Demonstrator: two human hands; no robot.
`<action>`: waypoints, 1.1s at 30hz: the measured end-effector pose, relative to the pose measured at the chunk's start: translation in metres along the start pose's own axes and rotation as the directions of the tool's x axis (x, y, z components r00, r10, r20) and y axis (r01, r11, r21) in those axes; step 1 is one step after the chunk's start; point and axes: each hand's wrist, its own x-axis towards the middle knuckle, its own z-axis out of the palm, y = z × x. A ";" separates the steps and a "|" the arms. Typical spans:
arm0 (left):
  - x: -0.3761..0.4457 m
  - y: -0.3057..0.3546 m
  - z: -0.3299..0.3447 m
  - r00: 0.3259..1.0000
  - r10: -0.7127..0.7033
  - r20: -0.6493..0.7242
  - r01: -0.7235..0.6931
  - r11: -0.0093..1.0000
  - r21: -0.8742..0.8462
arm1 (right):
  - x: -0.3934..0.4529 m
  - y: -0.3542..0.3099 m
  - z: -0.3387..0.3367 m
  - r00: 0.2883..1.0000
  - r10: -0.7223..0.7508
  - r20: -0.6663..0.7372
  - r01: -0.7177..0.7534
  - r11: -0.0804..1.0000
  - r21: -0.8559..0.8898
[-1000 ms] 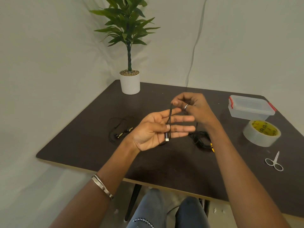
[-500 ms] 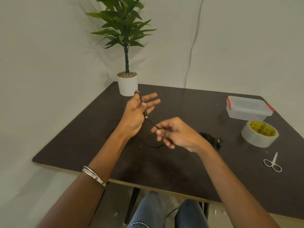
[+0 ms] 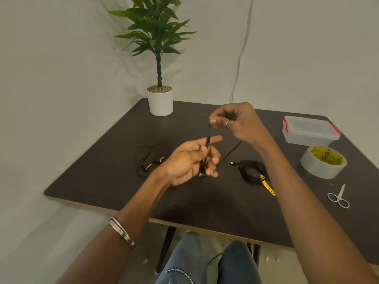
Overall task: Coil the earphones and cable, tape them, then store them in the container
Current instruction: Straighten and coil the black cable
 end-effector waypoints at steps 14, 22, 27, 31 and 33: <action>0.022 0.050 -0.035 0.681 0.279 -0.677 -0.294 0.951 0.096 | -0.050 0.017 0.072 0.959 0.189 0.212 -0.200 0.979 0.034; 0.012 0.012 -0.047 0.795 0.262 -0.546 0.070 0.856 0.513 | -0.035 -0.012 0.029 0.972 0.078 0.224 -0.025 0.972 -0.233; 0.011 0.007 -0.037 0.845 0.162 -0.510 -0.014 0.960 0.280 | -0.025 -0.022 0.005 0.973 0.041 0.225 0.022 0.963 -0.270; 0.015 0.019 -0.046 0.780 0.111 -0.616 -0.226 0.968 -0.112 | -0.034 -0.022 0.001 0.950 0.029 0.312 0.048 0.970 -0.237; 0.015 0.024 -0.051 0.767 0.086 -0.636 -0.284 0.934 -0.217 | -0.039 -0.021 0.002 0.938 0.040 0.345 0.039 0.975 -0.219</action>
